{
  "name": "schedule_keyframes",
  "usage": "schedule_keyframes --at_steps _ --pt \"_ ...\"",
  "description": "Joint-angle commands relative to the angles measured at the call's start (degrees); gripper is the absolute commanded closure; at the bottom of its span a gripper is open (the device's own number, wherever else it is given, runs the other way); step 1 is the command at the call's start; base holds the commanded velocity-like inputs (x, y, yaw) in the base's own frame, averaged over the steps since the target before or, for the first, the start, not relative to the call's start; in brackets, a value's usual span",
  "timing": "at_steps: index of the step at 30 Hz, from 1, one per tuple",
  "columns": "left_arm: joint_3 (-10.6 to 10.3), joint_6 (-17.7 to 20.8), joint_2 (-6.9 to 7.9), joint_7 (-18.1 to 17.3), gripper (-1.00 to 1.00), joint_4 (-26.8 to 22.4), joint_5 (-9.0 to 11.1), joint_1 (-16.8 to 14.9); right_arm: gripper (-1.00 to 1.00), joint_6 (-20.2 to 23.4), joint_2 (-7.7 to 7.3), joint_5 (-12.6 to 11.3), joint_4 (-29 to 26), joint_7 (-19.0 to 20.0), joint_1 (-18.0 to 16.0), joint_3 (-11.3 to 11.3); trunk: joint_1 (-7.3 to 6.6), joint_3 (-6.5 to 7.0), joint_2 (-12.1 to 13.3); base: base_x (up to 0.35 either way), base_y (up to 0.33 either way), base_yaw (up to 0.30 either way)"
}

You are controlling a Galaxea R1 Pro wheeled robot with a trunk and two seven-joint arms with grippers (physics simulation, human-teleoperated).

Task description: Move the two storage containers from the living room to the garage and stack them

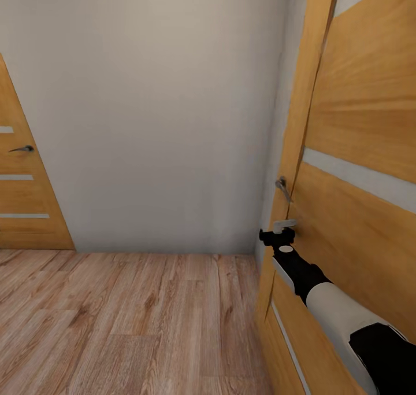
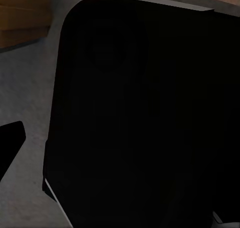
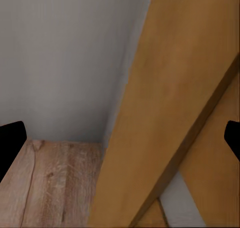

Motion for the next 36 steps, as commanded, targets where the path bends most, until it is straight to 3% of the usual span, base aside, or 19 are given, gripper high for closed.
schedule_keyframes --at_steps 1,6,15,36 --pt "0.0 -0.1 -0.02 0.0 -1.0 0.0 0.3 0.0 -1.0 0.6 -0.16 -0.3 -0.1 -1.7 0.0 0.3 0.0 -0.06 0.0 0.0 0.0 0.0" --pt "0.0 -0.1 -0.03 0.0 -1.0 0.0 0.3 0.0 -1.0 1.1 -0.25 0.2 -0.2 -5.2 0.0 0.3 0.0 -0.06 0.0 0.0 0.0 0.0" --pt "0.0 -0.1 -0.03 0.1 -1.0 0.0 0.3 0.0 -1.0 1.2 -0.52 2.4 -0.2 -6.9 0.0 0.4 0.0 -0.06 0.0 0.0 0.0 0.0" --pt "0.0 -0.1 -0.03 0.0 -1.0 0.0 0.3 0.0 -1.0 1.2 -2.38 2.7 0.1 -7.5 0.0 0.3 0.0 -0.06 0.0 0.0 0.0 0.0"
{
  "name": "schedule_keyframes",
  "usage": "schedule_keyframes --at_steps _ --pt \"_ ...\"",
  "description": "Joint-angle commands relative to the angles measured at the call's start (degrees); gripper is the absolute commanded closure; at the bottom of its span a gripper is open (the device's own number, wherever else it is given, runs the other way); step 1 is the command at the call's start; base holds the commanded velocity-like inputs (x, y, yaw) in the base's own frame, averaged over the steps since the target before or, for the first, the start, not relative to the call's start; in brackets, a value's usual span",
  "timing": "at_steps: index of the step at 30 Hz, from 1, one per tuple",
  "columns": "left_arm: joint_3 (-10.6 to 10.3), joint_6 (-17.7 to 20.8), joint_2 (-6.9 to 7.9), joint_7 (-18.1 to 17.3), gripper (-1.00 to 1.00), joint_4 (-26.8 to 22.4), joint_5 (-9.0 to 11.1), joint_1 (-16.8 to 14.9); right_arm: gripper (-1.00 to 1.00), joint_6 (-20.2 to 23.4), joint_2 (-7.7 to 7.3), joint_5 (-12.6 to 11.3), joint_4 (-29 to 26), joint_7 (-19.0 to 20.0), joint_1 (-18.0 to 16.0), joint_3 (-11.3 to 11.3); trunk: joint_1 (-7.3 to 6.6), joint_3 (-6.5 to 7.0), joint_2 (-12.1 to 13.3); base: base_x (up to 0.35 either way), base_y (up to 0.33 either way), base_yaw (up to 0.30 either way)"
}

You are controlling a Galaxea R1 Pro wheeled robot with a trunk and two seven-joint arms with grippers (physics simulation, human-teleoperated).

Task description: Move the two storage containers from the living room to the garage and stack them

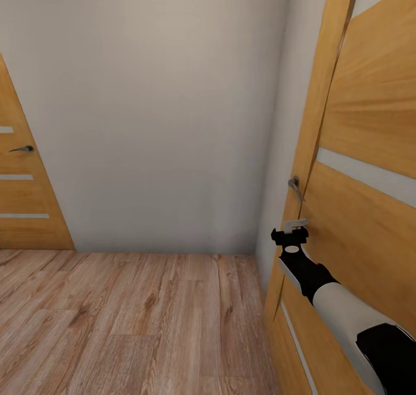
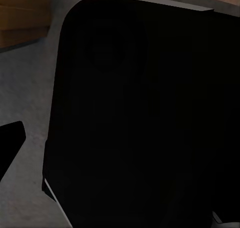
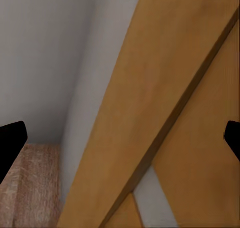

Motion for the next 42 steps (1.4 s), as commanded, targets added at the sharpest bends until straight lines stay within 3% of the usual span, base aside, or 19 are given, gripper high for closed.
schedule_keyframes --at_steps 1,33,38,39,40,41,42 --pt "0.0 -0.1 -0.01 0.0 -1.0 0.0 0.3 0.0 -1.0 0.4 -0.37 -0.4 -0.1 -0.7 0.0 0.1 0.0 -0.06 0.0 0.0 0.0 0.0" --pt "0.0 -0.1 -0.01 0.0 -1.0 0.0 0.3 0.0 -1.0 0.6 -0.6 -0.5 0.0 -0.7 0.0 0.1 0.0 -0.06 0.0 0.0 0.0 0.0" --pt "0.0 -0.1 -0.01 0.0 -1.0 0.0 0.3 0.0 -1.0 0.7 1.21 -0.5 0.3 -0.5 0.0 0.6 0.0 -0.06 0.0 0.0 0.0 0.0" --pt "0.0 -0.1 -0.01 0.0 -1.0 0.0 0.3 0.0 -1.0 0.8 3.57 -0.6 0.7 -0.3 0.0 0.6 0.0 -0.06 0.0 0.0 0.0 0.0" --pt "0.0 -0.1 -0.01 0.0 -1.0 0.0 0.3 0.0 -1.0 0.9 4.46 -0.6 1.1 -0.2 0.0 0.6 0.0 -0.06 0.0 0.0 0.0 0.0" --pt "0.0 -0.1 -0.01 0.0 -1.0 0.0 0.3 0.0 -1.0 1.0 6.99 -0.6 3.3 -0.1 0.0 0.6 0.0 -0.06 0.0 0.0 0.0 0.0" --pt "0.0 -0.1 -0.01 0.0 -1.0 0.0 0.3 0.0 -1.0 0.9 7.69 -0.6 4.5 0.0 0.0 0.6 0.0 -0.06 0.0 0.0 0.0 0.0"
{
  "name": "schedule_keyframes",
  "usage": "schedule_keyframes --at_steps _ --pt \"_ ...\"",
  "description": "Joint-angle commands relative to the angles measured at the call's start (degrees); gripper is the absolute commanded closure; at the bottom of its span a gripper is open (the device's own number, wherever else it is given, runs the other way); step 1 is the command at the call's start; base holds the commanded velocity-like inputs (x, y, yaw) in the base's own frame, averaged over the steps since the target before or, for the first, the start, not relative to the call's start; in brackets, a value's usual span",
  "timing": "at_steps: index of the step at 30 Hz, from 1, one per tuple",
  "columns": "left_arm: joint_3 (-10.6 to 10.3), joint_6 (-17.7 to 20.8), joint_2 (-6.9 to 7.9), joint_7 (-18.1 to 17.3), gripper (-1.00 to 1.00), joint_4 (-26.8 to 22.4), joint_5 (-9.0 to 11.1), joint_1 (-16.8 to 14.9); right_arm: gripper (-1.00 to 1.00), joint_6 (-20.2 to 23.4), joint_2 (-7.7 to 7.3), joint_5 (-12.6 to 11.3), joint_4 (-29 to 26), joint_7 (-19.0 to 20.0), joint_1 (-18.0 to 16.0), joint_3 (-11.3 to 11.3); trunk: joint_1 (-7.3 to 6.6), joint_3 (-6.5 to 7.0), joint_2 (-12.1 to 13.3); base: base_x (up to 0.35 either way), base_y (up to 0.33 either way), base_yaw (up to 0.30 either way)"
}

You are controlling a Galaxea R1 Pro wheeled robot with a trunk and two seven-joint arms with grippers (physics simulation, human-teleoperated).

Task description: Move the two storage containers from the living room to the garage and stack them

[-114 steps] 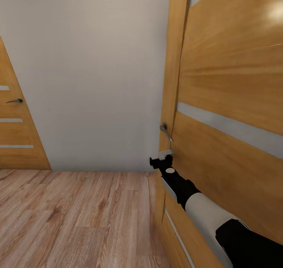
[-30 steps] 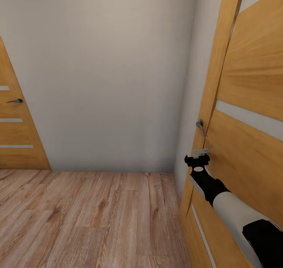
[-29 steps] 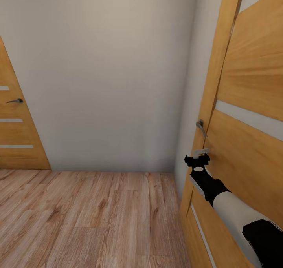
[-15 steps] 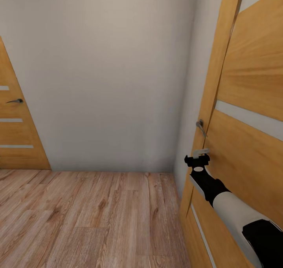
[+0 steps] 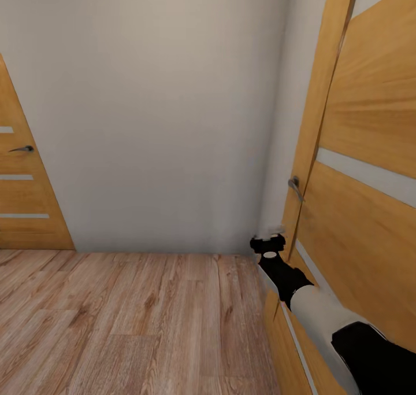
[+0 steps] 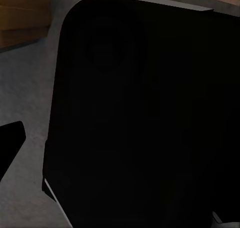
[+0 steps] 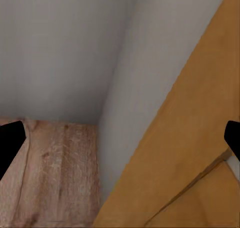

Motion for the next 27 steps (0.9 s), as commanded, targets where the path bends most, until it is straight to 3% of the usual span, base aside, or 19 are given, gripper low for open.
schedule_keyframes --at_steps 1,3,4,7,12,15,22,27 --pt "0.0 -0.1 -0.01 0.0 -1.0 0.0 0.3 0.0 -1.0 0.2 1.18 -0.5 2.7 -0.3 -0.1 0.5 0.0 -0.05 0.0 0.0 0.0 0.0" --pt "0.0 -0.1 -0.01 0.1 -1.0 0.0 0.3 0.0 -1.0 -0.1 2.67 -0.5 7.4 0.3 -0.1 0.5 0.0 -0.05 0.0 0.0 0.0 0.0" --pt "0.0 -0.1 -0.01 0.0 -1.0 0.0 0.3 0.0 -1.0 -2.2 4.37 -0.6 18.5 4.1 -0.1 0.5 0.0 -0.05 0.0 0.0 0.0 0.0" --pt "0.0 -0.1 -0.01 0.0 -1.0 0.0 0.4 0.0 -1.0 -4.2 4.5 -0.5 23.5 8.9 0.8 0.4 0.0 -0.05 0.0 0.0 0.0 0.0" --pt "0.0 -0.1 -0.01 0.0 -1.0 0.0 0.4 0.0 -1.0 -5.0 4.38 0.7 25.0 12.7 10.0 0.6 0.0 -0.05 0.0 0.0 0.0 0.0" --pt "0.0 -0.1 -0.01 0.1 -1.0 0.0 0.4 0.0 -1.0 -5.5 4.37 2.5 25.1 13.0 13.2 0.6 0.0 -0.05 0.0 0.0 0.0 0.0" --pt "0.0 -0.1 -0.01 0.1 -1.0 0.0 0.4 0.0 -1.0 -6.6 4.08 4.0 25.1 13.1 15.6 0.6 0.0 -0.05 0.0 0.0 0.0 0.0" --pt "0.0 -0.1 -0.01 0.1 -1.0 0.0 0.3 0.0 -1.0 -7.6 3.46 4.1 25.1 13.2 19.8 0.6 0.0 -0.05 0.0 0.0 0.0 0.0"
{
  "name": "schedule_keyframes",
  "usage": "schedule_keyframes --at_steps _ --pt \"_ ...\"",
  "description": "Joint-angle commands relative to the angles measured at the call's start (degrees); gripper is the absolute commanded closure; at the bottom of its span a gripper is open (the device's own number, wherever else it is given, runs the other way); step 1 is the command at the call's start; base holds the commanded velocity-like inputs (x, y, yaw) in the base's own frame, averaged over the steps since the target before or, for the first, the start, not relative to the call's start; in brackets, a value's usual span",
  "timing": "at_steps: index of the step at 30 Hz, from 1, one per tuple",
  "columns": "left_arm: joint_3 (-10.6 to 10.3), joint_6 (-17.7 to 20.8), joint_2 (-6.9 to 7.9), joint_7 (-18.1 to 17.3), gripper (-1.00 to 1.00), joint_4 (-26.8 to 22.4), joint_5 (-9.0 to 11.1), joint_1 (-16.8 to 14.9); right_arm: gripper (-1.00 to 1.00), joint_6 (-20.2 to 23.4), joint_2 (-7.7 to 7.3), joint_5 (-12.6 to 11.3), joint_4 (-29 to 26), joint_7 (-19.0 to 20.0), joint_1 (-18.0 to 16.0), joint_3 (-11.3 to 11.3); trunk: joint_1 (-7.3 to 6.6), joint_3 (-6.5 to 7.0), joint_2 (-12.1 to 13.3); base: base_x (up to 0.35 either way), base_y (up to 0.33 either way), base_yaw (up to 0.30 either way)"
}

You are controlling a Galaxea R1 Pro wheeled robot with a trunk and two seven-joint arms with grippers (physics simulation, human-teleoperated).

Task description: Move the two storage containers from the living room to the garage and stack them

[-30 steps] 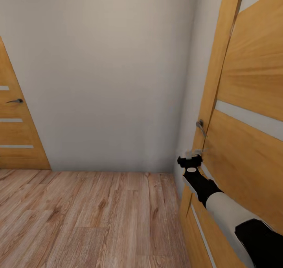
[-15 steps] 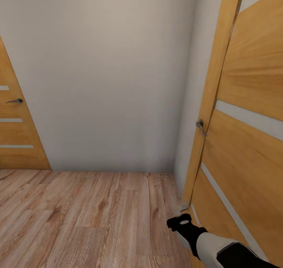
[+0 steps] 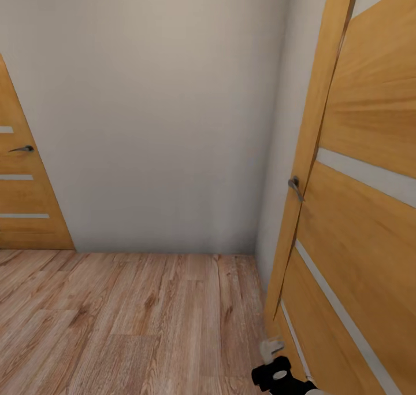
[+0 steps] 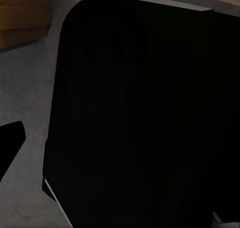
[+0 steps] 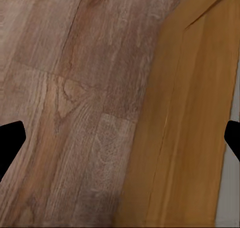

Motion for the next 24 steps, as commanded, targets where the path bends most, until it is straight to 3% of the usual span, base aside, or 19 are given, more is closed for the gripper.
schedule_keyframes --at_steps 1,6,21,24 --pt "0.0 -0.1 -0.01 0.1 -1.0 0.0 0.4 0.0 -1.0 -0.5 0.12 -0.1 0.2 -0.2 0.8 0.4 0.0 -0.05 0.0 0.0 0.0 0.0" --pt "0.0 -0.1 -0.01 0.1 -1.0 0.0 0.3 0.0 -1.0 -1.0 -0.12 0.1 0.2 -0.1 5.7 0.3 0.0 -0.05 0.0 0.0 0.0 0.0" --pt "0.0 -0.1 -0.01 0.1 -1.0 0.0 0.3 0.0 -1.0 -0.6 -1.16 -0.3 0.3 -0.2 14.4 0.3 0.0 -0.05 0.0 0.0 0.0 0.0" --pt "0.0 -0.1 -0.01 0.1 -1.0 0.0 0.3 0.0 -1.0 -0.9 -1.4 -0.3 0.3 -0.2 17.5 0.2 0.0 -0.05 0.0 0.0 0.0 0.0"
